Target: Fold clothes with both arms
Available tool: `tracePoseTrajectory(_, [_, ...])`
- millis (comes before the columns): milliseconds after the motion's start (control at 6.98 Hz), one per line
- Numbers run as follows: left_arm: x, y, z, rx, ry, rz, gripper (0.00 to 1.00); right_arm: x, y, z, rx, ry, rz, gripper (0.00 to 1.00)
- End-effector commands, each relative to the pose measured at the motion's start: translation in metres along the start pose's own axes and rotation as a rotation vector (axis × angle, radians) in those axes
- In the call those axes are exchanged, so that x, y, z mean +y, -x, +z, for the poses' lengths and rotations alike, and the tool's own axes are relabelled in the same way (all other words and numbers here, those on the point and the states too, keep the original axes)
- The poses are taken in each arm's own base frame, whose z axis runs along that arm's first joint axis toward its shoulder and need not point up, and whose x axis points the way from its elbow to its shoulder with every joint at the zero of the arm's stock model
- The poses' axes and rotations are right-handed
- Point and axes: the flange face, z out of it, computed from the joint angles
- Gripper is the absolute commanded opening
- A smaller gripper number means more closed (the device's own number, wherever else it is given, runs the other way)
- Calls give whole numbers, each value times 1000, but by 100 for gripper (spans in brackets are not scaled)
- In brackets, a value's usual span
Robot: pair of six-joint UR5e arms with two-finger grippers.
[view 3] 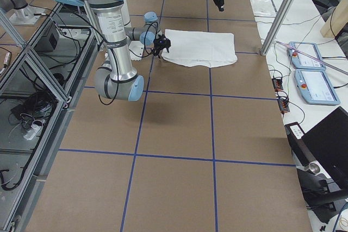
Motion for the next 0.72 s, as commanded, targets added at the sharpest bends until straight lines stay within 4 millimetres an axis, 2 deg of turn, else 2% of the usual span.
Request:
tracePoseTrajectory(0, [0,0,0,0,0,0,38,0,-1,0,0,0,18,29])
tracePoseTrajectory(143, [0,0,0,0,0,0,38,1,0,0,-1,1,18,3])
tracePoseTrajectory(573, [0,0,0,0,0,0,38,-6,9,-8,-20,2,29,0])
